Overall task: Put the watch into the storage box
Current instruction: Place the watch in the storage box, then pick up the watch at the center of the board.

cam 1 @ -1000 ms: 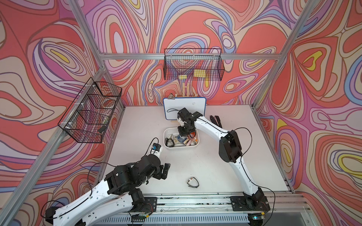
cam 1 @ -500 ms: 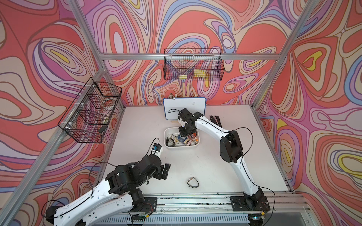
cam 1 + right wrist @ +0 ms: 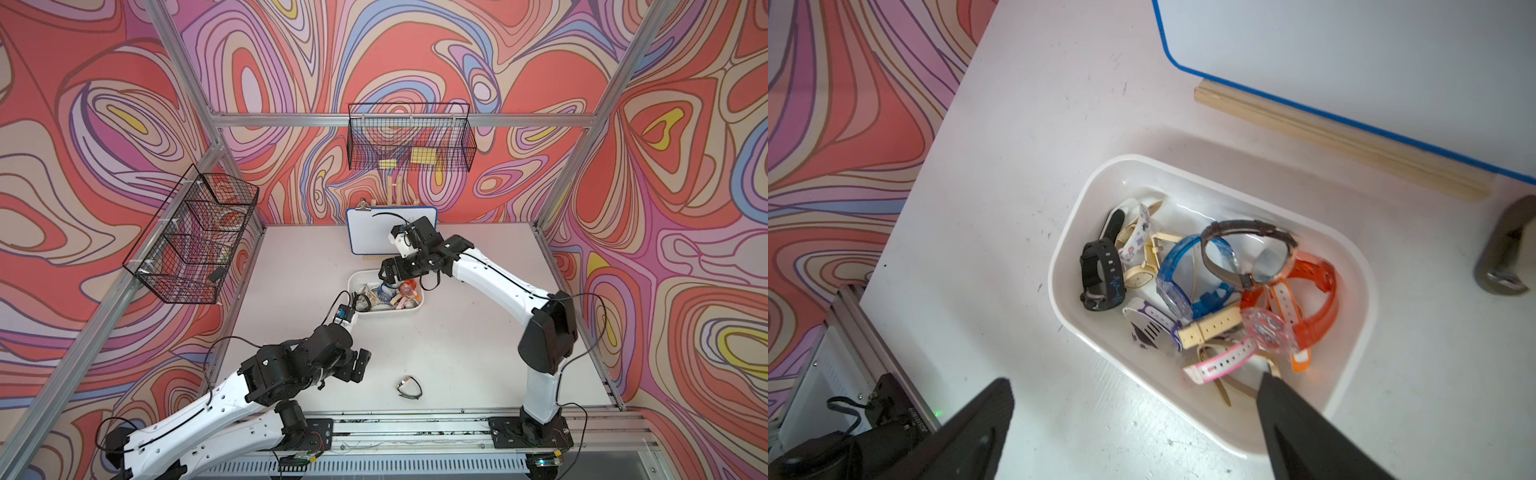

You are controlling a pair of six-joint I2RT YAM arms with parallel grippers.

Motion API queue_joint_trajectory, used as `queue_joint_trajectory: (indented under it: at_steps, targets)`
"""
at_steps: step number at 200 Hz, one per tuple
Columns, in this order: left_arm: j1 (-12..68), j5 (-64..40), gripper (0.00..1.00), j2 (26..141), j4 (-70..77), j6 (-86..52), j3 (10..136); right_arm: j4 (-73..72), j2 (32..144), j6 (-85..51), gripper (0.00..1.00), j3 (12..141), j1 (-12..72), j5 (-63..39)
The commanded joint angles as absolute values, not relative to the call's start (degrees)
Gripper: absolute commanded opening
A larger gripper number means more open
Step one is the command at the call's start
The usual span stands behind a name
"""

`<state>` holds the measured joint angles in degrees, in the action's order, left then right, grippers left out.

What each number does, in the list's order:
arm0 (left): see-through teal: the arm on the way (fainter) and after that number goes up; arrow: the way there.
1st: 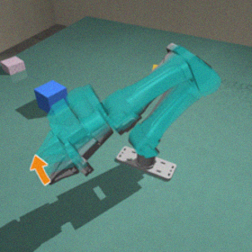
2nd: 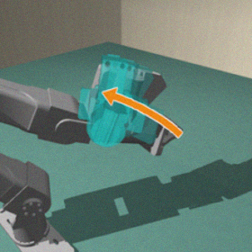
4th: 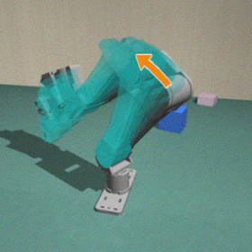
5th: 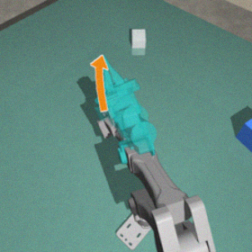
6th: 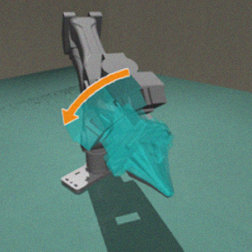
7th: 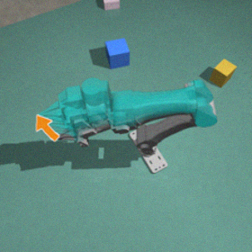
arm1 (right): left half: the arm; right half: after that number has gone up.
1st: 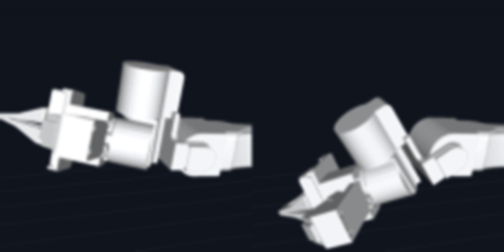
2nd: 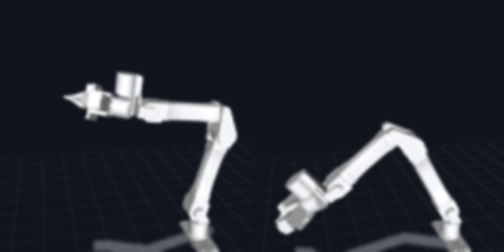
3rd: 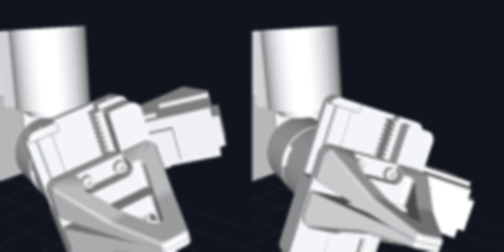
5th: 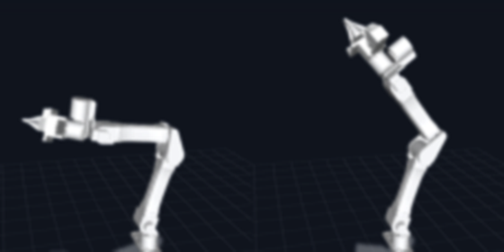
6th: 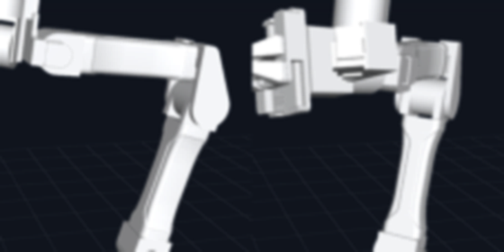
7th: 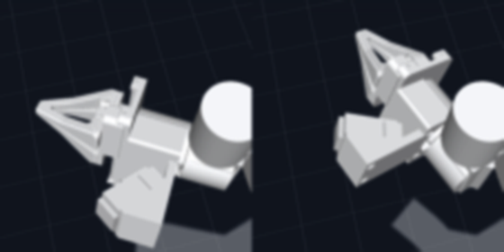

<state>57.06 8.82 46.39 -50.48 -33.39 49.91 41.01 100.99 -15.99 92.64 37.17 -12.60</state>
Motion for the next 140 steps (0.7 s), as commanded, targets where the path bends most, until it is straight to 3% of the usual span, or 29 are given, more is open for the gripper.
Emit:
queue_joint_trajectory:
  at_steps: [1,57,75,140]
  targets:
    - [58.4,2.9,0.91,50.0,-46.0,-30.7,51.7,34.2,89.9,-16.0,0.98,81.6,37.0,-10.9]
    - [64.8,-0.2,0.89,62.5,-43.3,-30.1,52.7,35.2,61.9,-24.2,0.98,55.7,37.0,-10.7]
    - [65.1,-1.5,0.8,65.6,-41.6,-31.4,51.9,37.5,55.0,-28.8,0.98,52.2,37.0,-9.3]
    - [69.4,-0.7,0.7,79.1,-37.5,-32.1,54.7,40.8,46.5,-35.2,0.98,47.1,37.1,-10.3]
